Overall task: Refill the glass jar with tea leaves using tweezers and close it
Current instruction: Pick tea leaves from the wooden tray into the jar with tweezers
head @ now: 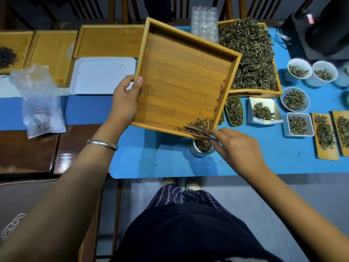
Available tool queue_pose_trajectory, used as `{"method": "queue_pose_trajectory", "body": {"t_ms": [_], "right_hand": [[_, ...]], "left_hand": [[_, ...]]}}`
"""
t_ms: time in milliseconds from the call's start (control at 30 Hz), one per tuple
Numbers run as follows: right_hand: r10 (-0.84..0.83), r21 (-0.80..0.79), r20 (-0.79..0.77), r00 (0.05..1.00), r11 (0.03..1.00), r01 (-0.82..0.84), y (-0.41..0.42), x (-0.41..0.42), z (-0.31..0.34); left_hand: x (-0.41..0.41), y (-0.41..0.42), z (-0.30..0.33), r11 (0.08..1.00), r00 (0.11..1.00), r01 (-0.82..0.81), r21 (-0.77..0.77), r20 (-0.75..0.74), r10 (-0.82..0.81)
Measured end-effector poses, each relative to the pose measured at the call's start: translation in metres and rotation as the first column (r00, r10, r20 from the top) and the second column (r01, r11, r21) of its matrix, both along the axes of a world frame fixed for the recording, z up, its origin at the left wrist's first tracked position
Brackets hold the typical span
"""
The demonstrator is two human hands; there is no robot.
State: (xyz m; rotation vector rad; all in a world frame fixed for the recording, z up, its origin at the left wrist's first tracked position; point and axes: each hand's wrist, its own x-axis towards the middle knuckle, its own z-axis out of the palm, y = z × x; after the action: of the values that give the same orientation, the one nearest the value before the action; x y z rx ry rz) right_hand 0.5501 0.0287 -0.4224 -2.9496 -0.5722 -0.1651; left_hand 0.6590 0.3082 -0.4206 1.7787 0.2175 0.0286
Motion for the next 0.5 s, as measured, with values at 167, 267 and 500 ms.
{"method": "queue_pose_trajectory", "body": {"t_ms": [167, 267, 500], "right_hand": [[-0.018, -0.004, 0.034, 0.999, 1.000, 0.019, -0.012, -0.007, -0.006], [-0.039, 0.002, 0.038, 0.999, 0.999, 0.039, -0.018, -0.011, -0.008], [-0.090, -0.016, 0.041, 0.995, 0.996, 0.091, -0.033, -0.021, -0.010]], "left_hand": [[0.000, -0.001, 0.000, 1.000, 1.000, -0.002, -0.004, -0.002, 0.002], [-0.001, -0.001, -0.001, 1.000, 1.000, -0.003, -0.001, -0.001, 0.003], [0.001, -0.001, -0.003, 1.000, 1.000, 0.015, 0.008, 0.018, -0.015]]}}
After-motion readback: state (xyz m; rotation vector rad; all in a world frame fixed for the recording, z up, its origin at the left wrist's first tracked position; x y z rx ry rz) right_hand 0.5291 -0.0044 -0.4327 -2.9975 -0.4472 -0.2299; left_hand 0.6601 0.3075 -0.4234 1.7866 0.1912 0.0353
